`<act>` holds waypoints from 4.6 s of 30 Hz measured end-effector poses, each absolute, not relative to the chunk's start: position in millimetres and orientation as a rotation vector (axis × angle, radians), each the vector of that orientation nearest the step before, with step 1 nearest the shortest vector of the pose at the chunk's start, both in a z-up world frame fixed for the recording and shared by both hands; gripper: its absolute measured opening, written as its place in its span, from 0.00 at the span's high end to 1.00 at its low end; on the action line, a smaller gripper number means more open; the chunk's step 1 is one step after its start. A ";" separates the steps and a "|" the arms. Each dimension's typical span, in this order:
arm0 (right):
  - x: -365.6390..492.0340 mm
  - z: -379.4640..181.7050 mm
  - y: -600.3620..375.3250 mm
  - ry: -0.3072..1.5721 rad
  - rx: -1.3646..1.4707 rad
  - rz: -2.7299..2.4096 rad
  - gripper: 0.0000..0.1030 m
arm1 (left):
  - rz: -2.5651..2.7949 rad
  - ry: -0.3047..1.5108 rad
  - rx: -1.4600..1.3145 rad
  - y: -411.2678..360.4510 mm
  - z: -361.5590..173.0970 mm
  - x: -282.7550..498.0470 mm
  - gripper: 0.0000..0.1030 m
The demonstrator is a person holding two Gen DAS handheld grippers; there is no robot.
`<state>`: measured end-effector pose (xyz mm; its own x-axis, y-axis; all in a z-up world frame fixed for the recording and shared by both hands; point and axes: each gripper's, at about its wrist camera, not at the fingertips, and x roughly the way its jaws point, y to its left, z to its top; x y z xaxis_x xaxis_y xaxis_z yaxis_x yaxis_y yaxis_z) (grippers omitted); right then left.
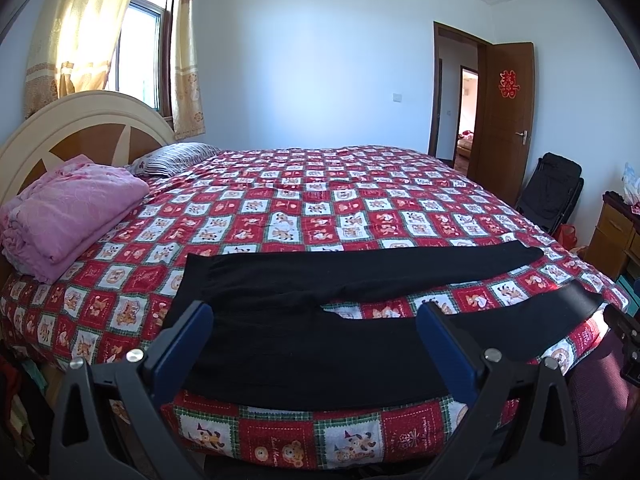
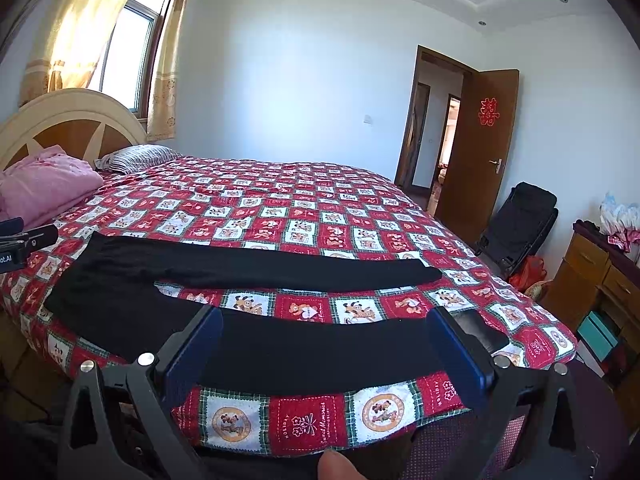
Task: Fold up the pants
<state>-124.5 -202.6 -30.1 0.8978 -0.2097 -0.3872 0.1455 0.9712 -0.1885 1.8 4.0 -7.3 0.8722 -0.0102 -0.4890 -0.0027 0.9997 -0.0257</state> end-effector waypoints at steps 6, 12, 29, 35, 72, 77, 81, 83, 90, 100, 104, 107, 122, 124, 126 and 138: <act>-124.7 -30.4 -202.3 0.418 -0.157 -0.184 0.01 | -0.005 0.512 -0.026 4.2 -7.0 1.9 0.00; -125.0 -29.6 -200.7 0.421 -0.159 -0.184 0.01 | -0.006 0.512 -0.028 5.2 -8.0 2.3 0.00; -125.2 -30.1 -200.4 0.425 -0.157 -0.184 0.01 | -0.004 0.512 -0.029 6.1 -9.9 2.5 0.00; -122.7 -32.8 -203.1 0.433 -0.150 -0.187 0.01 | -0.005 0.514 -0.030 6.3 -9.2 2.5 0.00; 48.9 -89.4 -282.4 0.666 -0.086 -0.180 0.01 | 0.192 0.805 0.071 109.2 -108.1 199.8 0.00; 86.4 -91.2 -312.0 0.716 -0.068 -0.197 0.01 | 0.192 0.814 0.058 140.0 -108.1 241.5 0.00; 115.4 -91.5 -340.6 0.737 -0.025 -0.233 0.01 | 0.179 0.869 -0.012 168.8 -120.6 273.5 0.00; 126.7 -92.9 -353.2 0.748 0.001 -0.242 0.02 | 0.179 0.899 -0.040 179.4 -129.4 285.7 0.00; 161.5 -101.8 -388.6 0.809 0.094 -0.265 0.20 | 0.163 0.963 -0.126 203.6 -154.6 306.7 0.08; 191.2 -114.6 -427.2 0.863 0.152 -0.312 0.42 | 0.105 0.967 -0.175 215.0 -171.5 319.0 0.24; 207.0 -110.9 -442.0 0.874 0.147 -0.338 0.43 | 0.066 0.954 -0.148 214.0 -167.3 322.5 0.48; 223.9 -103.4 -462.5 0.878 0.171 -0.352 0.43 | 0.043 0.949 -0.168 215.1 -161.2 327.0 0.58; 303.3 -135.1 -535.9 1.070 0.248 -0.336 0.43 | 0.052 0.960 -0.141 215.7 -169.7 333.8 0.47; 307.2 -141.1 -535.2 1.084 0.247 -0.305 0.43 | 0.038 0.965 -0.143 217.2 -168.7 335.0 0.52; 309.8 -145.1 -532.4 1.089 0.221 -0.299 0.43 | 0.035 0.970 -0.126 216.3 -166.9 336.8 0.71; 288.3 -119.4 -523.0 1.017 0.185 -0.272 0.92 | -0.051 0.893 -0.160 220.0 -146.3 328.9 0.90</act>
<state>288.3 -523.0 -119.4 0.4969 -0.1373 -0.8569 0.3083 0.9509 0.0264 328.9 220.0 -146.3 0.6267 -0.1112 -0.7713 -0.0224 0.9868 -0.1605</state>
